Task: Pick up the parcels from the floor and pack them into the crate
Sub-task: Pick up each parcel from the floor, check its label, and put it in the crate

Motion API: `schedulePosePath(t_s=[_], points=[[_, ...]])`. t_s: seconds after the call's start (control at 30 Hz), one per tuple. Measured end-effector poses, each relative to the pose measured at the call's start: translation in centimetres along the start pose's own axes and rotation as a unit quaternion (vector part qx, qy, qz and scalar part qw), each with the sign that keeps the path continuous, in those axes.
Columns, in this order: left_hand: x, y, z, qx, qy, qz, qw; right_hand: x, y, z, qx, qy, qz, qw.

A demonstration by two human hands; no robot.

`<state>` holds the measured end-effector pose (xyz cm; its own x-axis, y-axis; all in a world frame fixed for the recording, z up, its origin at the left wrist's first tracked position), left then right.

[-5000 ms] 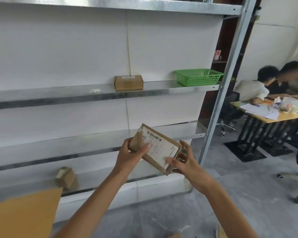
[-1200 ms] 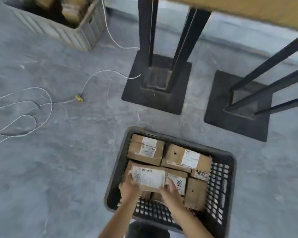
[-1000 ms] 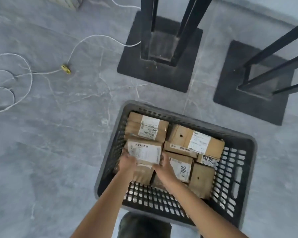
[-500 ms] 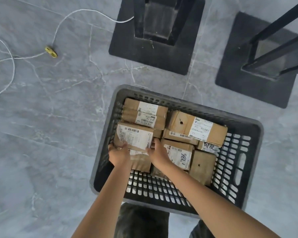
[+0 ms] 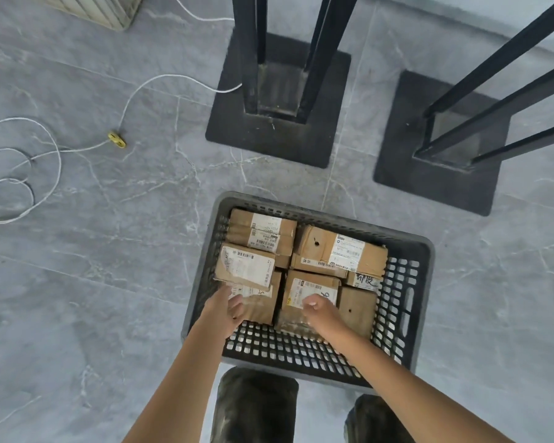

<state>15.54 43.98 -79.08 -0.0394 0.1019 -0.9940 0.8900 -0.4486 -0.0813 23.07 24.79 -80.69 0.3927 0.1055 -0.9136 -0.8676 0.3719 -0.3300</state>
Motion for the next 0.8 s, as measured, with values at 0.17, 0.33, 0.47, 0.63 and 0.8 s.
schedulePosePath(t_s=[0.17,0.33,0.47,0.63,0.8], points=[[-12.5,0.7,-3.1,0.12,0.076,0.058,0.988,-10.2,-5.2,-0.2,-0.043,-0.015,-0.015,0.999],[-30.5,3.1,-9.1,0.186,0.186,0.085,0.961,-23.5,-14.3,4.1,0.032,-0.031,-0.089,0.995],[-47.3,8.2,-12.3,0.253,0.29,0.153,0.91,-35.5,-24.1,9.7,0.143,-0.105,-0.174,0.969],[-66.4,14.7,-11.1,0.334,0.476,0.251,0.774,-52.7,-35.8,13.3,0.195,-0.206,-0.267,0.921],[-80.6,20.4,-5.3,0.388,0.621,0.307,0.607,-65.4,-43.4,9.1,0.197,-0.257,-0.439,0.838]])
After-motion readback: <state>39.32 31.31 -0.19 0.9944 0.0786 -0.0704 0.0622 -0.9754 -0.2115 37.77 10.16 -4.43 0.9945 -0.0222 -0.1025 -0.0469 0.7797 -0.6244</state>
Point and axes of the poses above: each hand's wrist, its own x-axis towards the middle knuckle, its own y-axis out of the palm, z = x × y, the point moved 8 cm from there along x, towards the middle knuckle, and after that the axes turned 14 degrees about -x, right-handed, at the moved point
